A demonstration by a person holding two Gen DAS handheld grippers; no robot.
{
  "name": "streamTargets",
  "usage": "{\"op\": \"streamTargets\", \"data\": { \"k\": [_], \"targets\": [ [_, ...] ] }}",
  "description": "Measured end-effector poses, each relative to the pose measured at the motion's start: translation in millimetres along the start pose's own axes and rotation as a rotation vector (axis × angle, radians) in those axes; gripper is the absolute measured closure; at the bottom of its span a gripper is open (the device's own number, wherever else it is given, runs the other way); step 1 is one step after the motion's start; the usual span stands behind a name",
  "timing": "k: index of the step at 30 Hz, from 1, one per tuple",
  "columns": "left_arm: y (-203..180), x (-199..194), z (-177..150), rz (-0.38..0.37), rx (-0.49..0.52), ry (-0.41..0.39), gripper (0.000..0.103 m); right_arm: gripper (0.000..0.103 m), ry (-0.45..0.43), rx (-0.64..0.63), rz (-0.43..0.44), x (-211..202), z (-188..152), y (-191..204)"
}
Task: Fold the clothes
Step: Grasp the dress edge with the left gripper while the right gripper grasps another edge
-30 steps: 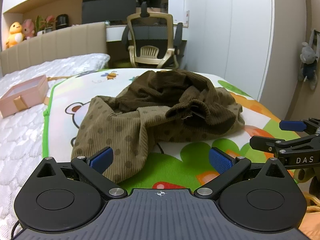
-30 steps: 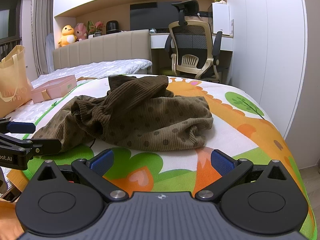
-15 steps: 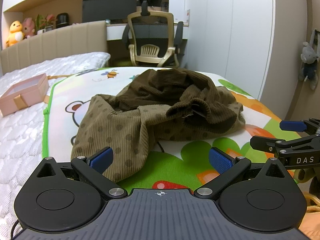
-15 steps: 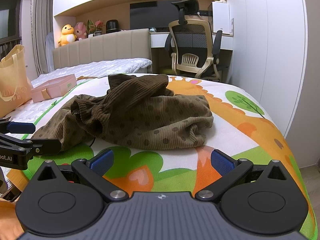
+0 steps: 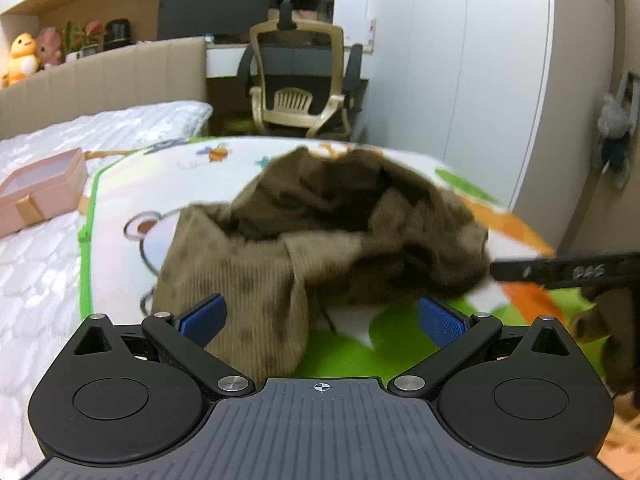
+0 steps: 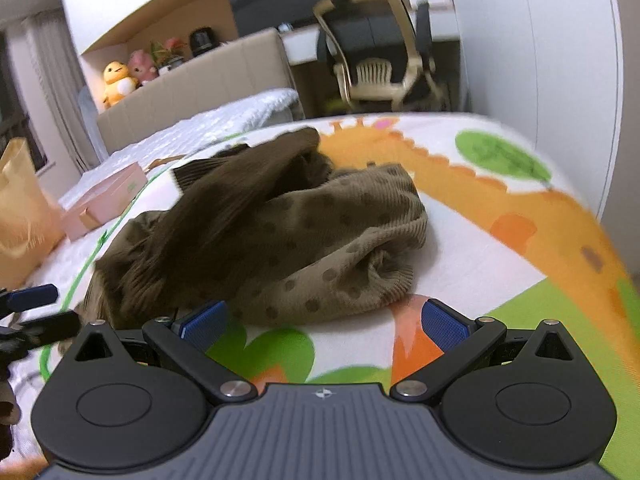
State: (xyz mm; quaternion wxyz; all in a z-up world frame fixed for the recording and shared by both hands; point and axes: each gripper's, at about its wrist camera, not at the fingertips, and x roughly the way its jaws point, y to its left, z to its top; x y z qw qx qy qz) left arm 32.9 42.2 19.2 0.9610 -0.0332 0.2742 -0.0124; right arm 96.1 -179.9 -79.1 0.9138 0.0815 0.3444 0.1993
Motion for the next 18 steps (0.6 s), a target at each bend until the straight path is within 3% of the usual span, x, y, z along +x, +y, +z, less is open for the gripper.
{"op": "streamTargets", "data": {
  "k": [6, 12, 15, 18],
  "targets": [
    [35.5, 31.1, 44.1, -0.001, -0.045, 0.000, 0.000, 0.000, 0.054, 0.081, 0.051, 29.9, 9.4, -19.6],
    [65.4, 82.8, 74.0, 0.023, 0.000, 0.052, 0.000, 0.000, 0.052, 0.200, 0.107, 38.2, 4.6, -35.0],
    [76.3, 109.0, 81.5, 0.032, 0.067, 0.079, 0.000, 0.000, 0.064, 0.146, 0.074, 41.1, 5.8, -26.1],
    [86.1, 133.9, 82.5, 0.047, 0.117, 0.119, 0.000, 0.000, 0.089, 0.010, 0.051, 45.8, 15.4, -14.2]
  ]
}}
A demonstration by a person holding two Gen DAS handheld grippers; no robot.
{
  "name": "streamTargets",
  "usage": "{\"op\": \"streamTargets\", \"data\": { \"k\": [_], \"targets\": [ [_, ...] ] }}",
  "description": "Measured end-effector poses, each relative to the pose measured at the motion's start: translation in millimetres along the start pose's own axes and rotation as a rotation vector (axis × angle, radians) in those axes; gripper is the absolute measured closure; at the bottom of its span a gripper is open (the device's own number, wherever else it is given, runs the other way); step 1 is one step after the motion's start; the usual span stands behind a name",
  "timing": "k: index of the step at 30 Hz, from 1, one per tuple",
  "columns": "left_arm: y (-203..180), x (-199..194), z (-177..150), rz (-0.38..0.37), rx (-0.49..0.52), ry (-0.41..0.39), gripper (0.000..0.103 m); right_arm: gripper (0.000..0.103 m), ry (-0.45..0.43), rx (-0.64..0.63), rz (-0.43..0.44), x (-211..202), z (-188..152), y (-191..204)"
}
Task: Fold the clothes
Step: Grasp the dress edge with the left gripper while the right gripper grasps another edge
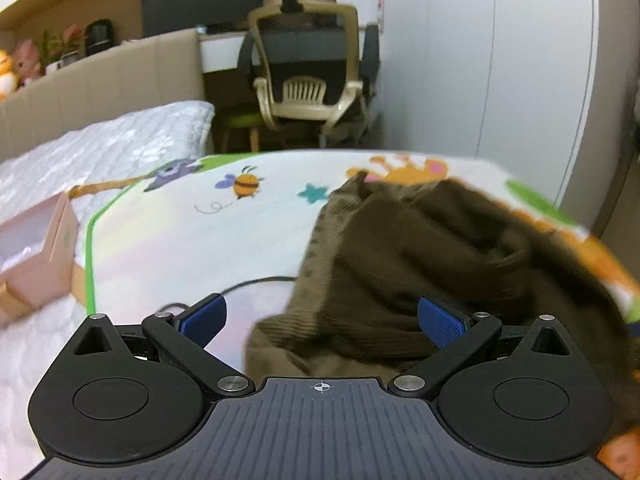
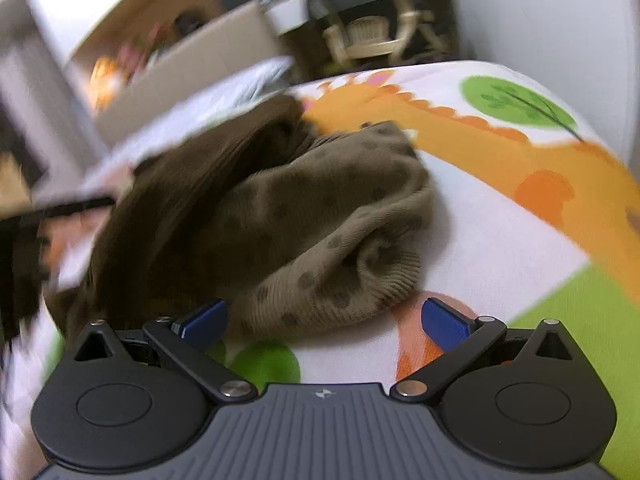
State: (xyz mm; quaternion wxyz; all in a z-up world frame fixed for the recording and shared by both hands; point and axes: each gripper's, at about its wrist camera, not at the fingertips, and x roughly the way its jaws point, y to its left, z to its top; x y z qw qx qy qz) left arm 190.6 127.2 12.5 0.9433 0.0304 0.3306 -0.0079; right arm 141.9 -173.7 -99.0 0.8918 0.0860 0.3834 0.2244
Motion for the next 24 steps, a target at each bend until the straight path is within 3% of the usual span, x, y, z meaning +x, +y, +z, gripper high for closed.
{"op": "streamTargets", "data": {
  "k": [5, 11, 15, 18, 22, 24],
  "targets": [
    [17.5, 18.2, -14.0, -0.055, -0.033, 0.068, 0.000, 0.000, -0.165, -0.212, -0.090, -2.3, 34.2, 4.4],
    [26.9, 26.8, -33.3, -0.035, -0.081, 0.079, 0.000, 0.002, -0.142, -0.436, -0.154, 59.6, 79.4, -7.1],
    [22.1, 34.0, -32.4, 0.011, -0.030, 0.091, 0.000, 0.025, -0.101, -0.347, -0.053, 83.6, 109.3, -9.9],
    [26.7, 34.8, -27.7, 0.010, -0.067, 0.071, 0.000, 0.027, -0.144, -0.291, -0.057, 86.8, 121.3, -11.0],
    [29.0, 40.4, -28.3, 0.001, -0.076, 0.079, 0.001, 0.027, -0.077, -0.349, -0.059, 103.9, 112.5, -12.3],
    [27.5, 45.2, -31.5, -0.011, -0.065, 0.107, 0.008, 0.027, -0.041, -0.361, -0.044, 109.9, 105.2, -14.1]
  ]
}}
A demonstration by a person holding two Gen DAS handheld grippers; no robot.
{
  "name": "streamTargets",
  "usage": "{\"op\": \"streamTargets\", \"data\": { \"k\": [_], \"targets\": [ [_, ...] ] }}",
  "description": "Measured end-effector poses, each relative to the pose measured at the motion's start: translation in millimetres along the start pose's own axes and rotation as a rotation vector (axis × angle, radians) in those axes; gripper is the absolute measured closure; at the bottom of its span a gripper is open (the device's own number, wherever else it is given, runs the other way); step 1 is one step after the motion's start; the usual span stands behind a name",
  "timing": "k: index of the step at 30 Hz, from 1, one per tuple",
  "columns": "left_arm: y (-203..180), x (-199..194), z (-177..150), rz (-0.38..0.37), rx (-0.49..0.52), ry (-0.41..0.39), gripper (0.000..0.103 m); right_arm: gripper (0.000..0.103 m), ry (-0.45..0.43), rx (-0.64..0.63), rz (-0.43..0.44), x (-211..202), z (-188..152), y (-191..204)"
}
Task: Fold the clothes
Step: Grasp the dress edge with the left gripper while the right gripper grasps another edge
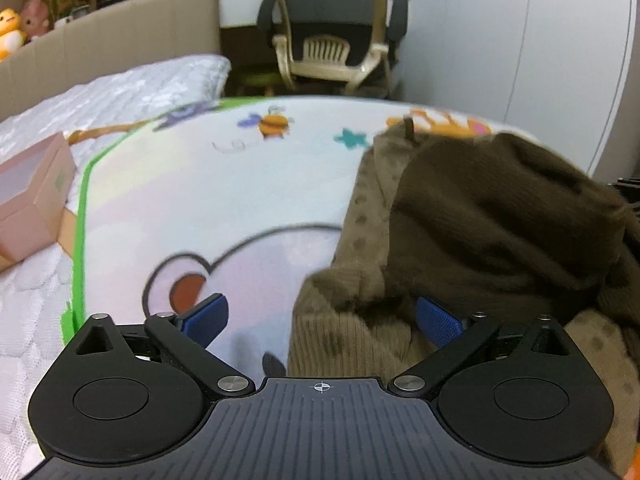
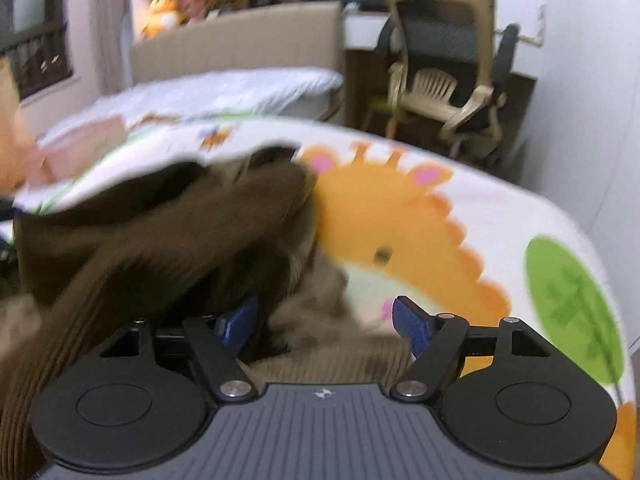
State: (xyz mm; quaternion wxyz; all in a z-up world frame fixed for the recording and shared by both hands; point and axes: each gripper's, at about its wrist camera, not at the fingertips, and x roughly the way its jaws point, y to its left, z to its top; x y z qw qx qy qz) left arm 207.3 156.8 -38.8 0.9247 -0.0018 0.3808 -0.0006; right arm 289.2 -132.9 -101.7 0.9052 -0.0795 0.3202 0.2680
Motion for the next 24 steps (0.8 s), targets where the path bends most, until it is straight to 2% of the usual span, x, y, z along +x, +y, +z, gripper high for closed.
{"op": "streamTargets", "data": {
  "k": [1, 3, 6, 8, 9, 10, 13, 18, 20, 21, 22, 24],
  "targets": [
    [-0.8, 2.9, -2.0, -0.009, 0.004, 0.018, 0.023, 0.027, -0.004, 0.008, 0.002, -0.2, -1.9, -0.4],
    [-0.7, 4.8, -2.5, -0.018, -0.003, 0.027, 0.028, 0.028, -0.011, 0.024, 0.005, -0.5, -5.7, -1.3],
    [-2.9, 4.8, 1.1, -0.030, -0.011, 0.031, 0.042, 0.031, -0.015, 0.037, 0.010, -1.9, -10.0, -0.8],
    [-8.4, 5.6, 1.1, -0.032, 0.000, 0.031, 0.054, 0.038, -0.012, 0.047, 0.023, -5.6, -13.1, 0.0],
    [-12.4, 5.8, 0.5, -0.030, 0.012, 0.028, 0.058, 0.046, -0.010, 0.057, 0.035, -8.4, -15.0, -0.4],
    [-16.7, 5.3, -0.1, -0.030, 0.024, 0.025, 0.067, 0.053, -0.009, 0.067, 0.048, -13.0, -17.9, -0.6],
    [-32.0, -2.5, -3.3, -0.050, 0.051, 0.017, 0.076, 0.062, -0.004, 0.066, 0.051, -26.4, -25.8, 1.6],
    [-75.4, -40.7, -25.3, -0.167, 0.154, -0.010, 0.076, 0.065, 0.024, 0.025, 0.020, -71.6, -55.9, 0.1],
    [-89.9, -58.2, -37.1, -0.182, 0.211, -0.022, 0.063, 0.065, 0.024, -0.010, -0.021, -95.5, -72.8, -4.2],
    [-96.7, -66.9, -43.1, -0.187, 0.240, -0.028, 0.061, 0.065, 0.022, -0.022, -0.048, -106.3, -79.7, -5.7],
    [-103.5, -75.5, -49.0, -0.192, 0.268, -0.034, 0.059, 0.064, 0.019, -0.014, -0.068, -116.8, -84.6, -8.6],
    [-108.2, -96.4, -47.9, -0.184, 0.300, -0.080, 0.048, 0.064, -0.005, 0.064, -0.074, -142.5, -89.0, -18.4]
  ]
}}
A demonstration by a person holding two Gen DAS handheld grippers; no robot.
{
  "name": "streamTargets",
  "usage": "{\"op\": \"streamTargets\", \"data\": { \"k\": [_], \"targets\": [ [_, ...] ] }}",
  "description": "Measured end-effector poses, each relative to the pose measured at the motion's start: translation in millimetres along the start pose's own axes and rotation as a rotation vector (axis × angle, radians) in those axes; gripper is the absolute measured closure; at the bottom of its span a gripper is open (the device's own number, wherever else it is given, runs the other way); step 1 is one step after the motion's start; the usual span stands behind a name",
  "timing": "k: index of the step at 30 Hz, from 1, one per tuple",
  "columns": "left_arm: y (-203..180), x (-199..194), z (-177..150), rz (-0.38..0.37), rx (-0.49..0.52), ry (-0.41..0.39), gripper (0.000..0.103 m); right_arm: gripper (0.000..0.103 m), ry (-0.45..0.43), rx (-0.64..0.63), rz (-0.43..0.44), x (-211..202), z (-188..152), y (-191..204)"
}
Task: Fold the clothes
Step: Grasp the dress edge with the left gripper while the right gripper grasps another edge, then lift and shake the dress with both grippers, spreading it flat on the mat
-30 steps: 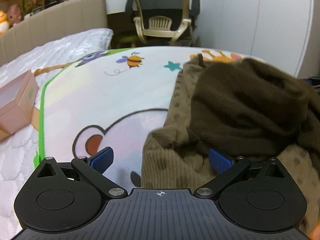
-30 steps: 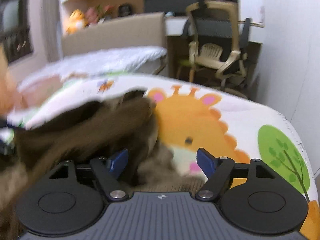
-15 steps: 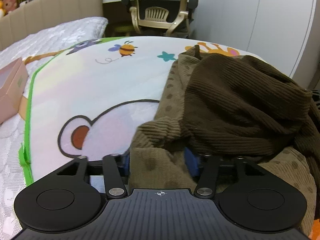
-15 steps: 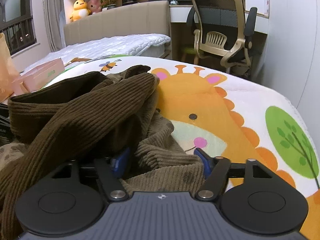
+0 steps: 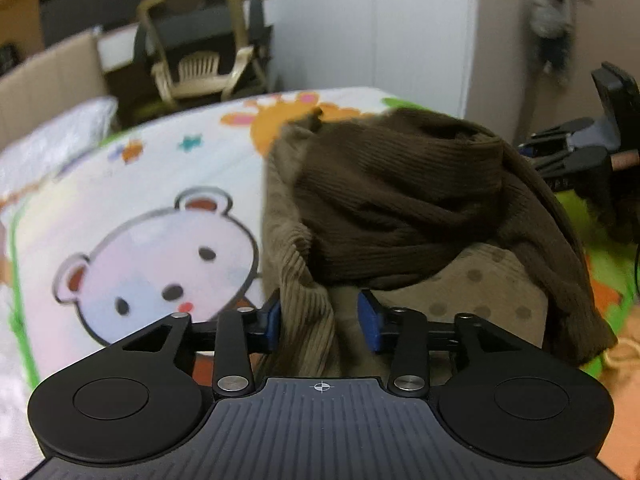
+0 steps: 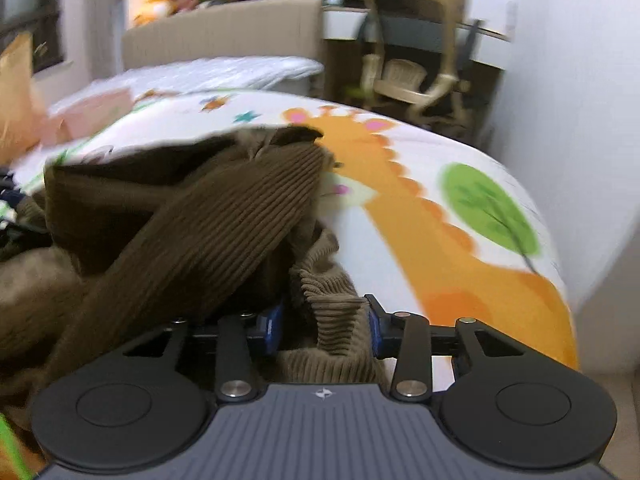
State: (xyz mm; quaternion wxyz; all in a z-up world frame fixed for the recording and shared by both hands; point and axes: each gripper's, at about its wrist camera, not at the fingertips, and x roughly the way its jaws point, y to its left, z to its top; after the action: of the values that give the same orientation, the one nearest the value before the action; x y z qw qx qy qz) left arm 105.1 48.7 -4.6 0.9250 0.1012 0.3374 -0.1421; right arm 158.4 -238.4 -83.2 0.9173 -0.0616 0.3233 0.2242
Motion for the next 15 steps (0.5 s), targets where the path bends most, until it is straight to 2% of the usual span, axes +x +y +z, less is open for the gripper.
{"op": "streamTargets", "data": {
  "k": [2, 4, 6, 8, 11, 12, 13, 14, 15],
  "targets": [
    [-1.9, -21.3, 11.6, -0.006, 0.001, -0.066, 0.020, 0.062, -0.058, 0.081, 0.030, -28.6, 0.7, -9.6],
    [-8.0, -35.3, 28.6, -0.050, 0.018, -0.138, 0.009, 0.052, -0.117, 0.136, 0.076, -52.2, 2.8, -12.1],
    [-28.1, -35.5, 41.8, -0.094, 0.099, -0.181, 0.008, 0.045, -0.141, 0.179, 0.129, -61.9, 4.8, -10.4],
    [-51.5, -19.1, 51.0, -0.121, 0.197, -0.187, 0.008, 0.044, -0.119, 0.225, 0.204, -58.5, 3.2, -6.5],
    [-72.2, 24.6, 58.3, -0.137, 0.245, -0.131, 0.008, 0.043, -0.043, 0.219, 0.247, -32.1, -6.2, 8.4],
    [-75.2, 39.4, 60.3, -0.136, 0.234, -0.107, 0.008, 0.046, -0.018, 0.213, 0.256, -22.9, -9.5, 13.7],
    [-73.2, 51.7, 61.8, -0.139, 0.211, -0.085, 0.017, 0.064, -0.009, 0.198, 0.257, -15.8, -10.5, 18.0],
    [-69.8, 63.2, 63.2, -0.145, 0.186, -0.064, 0.042, 0.072, -0.011, 0.177, 0.254, -10.1, -10.2, 21.8],
    [-66.4, 74.7, 64.6, -0.151, 0.161, -0.043, 0.057, 0.084, -0.021, 0.158, 0.253, -6.3, -6.6, 23.4]
  ]
}}
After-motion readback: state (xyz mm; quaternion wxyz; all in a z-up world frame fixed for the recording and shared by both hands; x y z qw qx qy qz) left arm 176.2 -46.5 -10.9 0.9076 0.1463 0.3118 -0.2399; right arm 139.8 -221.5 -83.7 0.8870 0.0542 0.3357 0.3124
